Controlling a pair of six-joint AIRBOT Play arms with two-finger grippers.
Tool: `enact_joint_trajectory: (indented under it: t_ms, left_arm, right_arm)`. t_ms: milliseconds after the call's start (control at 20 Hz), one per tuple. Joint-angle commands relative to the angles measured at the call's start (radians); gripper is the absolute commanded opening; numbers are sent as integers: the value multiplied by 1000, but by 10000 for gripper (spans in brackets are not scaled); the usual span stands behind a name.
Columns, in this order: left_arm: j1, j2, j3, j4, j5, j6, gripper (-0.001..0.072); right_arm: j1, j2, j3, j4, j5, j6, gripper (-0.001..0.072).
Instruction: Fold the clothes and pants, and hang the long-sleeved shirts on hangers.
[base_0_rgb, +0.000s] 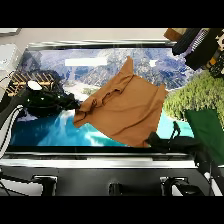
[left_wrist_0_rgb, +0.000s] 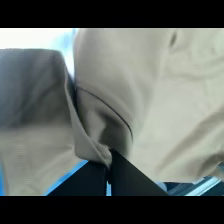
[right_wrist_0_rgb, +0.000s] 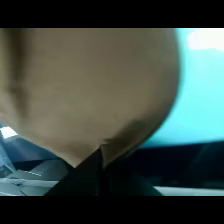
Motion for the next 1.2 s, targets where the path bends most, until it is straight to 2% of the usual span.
enact_joint_trajectory:
  t_ms: [0,250,400,550,700,800,950,1150]
  left_arm:
    - [13,61,87,-67,-14,35,14]
    - [122,289,455,-116,13,43,14]
    - [216,477,598,-114,116,8,14]
    - [273,663,613,-60,258,-23,14]
    - [273,763,613,77,366,-120,14]
    - [273,766,611,138,365,-157,14]
    - [262,703,557,143,293,-159,14]
    - [158,497,397,158,233,-129,14]
  right_arm:
    - [12,55,305,9,-44,38,31]
    - [12,58,1013,-13,-131,93,31]
    - [12,62,1373,-58,-134,114,31]
    - [12,63,1626,-131,-98,151,31]
    - [12,63,1681,-176,-55,233,31]
    - [12,35,1680,-229,-119,265,31]
    - [12,-70,1670,-316,-280,319,31]
    - [13,-308,1588,-330,-461,298,32]
